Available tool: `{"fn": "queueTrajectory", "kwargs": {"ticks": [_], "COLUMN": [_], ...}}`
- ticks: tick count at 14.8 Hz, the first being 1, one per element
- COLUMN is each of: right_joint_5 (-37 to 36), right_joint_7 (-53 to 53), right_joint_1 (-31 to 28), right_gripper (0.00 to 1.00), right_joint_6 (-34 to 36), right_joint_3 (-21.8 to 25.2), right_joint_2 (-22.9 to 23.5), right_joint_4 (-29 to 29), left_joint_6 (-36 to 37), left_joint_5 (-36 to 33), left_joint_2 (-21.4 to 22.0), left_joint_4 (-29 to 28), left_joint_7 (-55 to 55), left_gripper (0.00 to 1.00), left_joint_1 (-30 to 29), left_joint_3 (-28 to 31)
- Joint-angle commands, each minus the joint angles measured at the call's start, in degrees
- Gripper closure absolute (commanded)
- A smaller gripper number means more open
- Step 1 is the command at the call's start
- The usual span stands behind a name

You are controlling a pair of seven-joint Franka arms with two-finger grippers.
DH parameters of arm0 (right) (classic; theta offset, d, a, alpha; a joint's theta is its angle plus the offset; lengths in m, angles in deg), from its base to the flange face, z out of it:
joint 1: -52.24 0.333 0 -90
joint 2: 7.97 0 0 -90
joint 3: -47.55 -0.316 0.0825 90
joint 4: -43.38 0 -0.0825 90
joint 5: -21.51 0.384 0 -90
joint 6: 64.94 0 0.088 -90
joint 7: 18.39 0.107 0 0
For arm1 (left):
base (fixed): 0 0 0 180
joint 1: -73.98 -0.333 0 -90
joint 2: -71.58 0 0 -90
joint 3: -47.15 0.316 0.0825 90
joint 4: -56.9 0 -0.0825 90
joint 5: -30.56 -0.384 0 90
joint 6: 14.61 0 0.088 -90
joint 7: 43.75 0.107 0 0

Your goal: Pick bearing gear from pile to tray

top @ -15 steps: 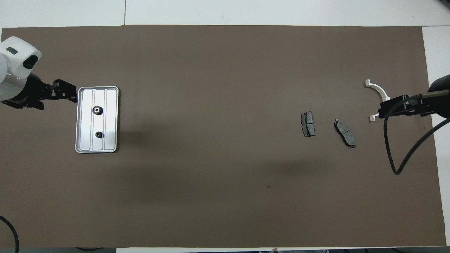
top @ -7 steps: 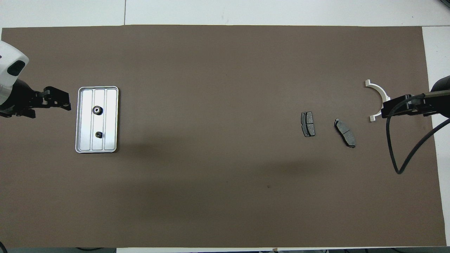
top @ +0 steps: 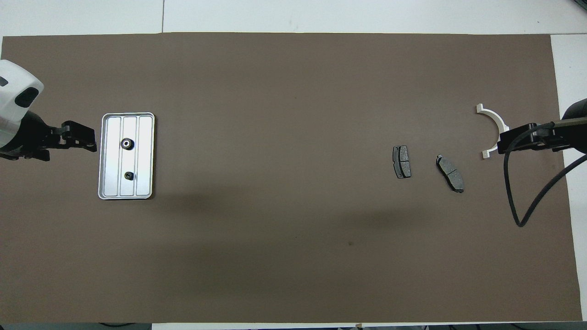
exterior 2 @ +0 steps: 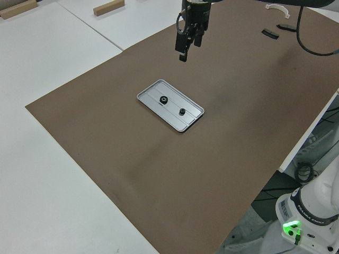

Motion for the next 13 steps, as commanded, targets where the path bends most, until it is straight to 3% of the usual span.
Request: {"fn": "queueTrajectory", "kwargs": {"ticks": [1,13], "right_joint_5": [-0.9,-0.9], "right_joint_7": [0.8,0.8], "right_joint_1": [-0.8,-0.7], "right_gripper": [0.00,0.00], "right_joint_6": [-0.5,-0.5], "right_joint_3": [-0.7,-0.7], "right_joint_2": [0.0,-0.1], "right_joint_4": [-0.1,-0.1], "left_joint_6": [2.0,-1.2], "left_joint_5": [0.9,1.3], "left_joint_2": [3.6,4.2], "left_joint_4": [-1.8,-2.7], "left_joint_7": [0.6,0.6], "left_gripper": [0.00,0.00], "left_joint_1": [0.6,3.1], "left_joint_3": [0.3,0.8]}}
